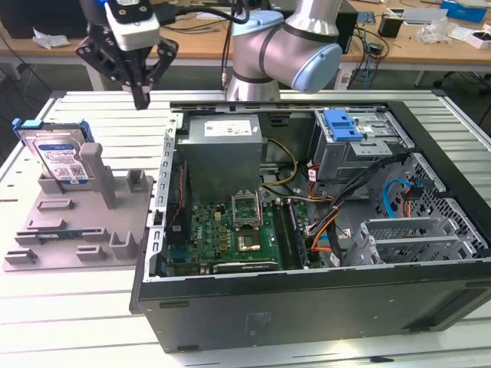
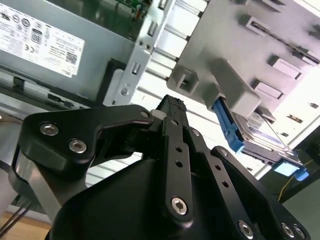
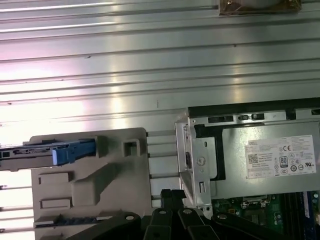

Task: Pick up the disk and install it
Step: 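Reach for the disk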

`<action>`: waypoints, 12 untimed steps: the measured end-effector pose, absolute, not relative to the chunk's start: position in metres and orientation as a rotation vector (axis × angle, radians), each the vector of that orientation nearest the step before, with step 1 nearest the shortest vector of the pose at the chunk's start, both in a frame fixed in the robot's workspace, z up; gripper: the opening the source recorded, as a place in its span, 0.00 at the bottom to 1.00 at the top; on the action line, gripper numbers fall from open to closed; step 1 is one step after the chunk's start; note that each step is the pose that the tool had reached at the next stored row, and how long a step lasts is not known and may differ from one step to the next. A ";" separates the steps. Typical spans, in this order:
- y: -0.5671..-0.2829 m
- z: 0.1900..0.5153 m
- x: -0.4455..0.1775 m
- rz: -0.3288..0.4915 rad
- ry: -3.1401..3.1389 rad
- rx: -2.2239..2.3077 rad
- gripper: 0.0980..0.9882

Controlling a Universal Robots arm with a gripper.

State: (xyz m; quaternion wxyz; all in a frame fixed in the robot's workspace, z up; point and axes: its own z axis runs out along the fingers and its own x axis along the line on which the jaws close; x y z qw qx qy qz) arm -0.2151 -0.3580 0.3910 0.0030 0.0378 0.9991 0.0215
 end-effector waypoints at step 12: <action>-0.339 0.389 -0.275 0.068 3.144 0.119 0.01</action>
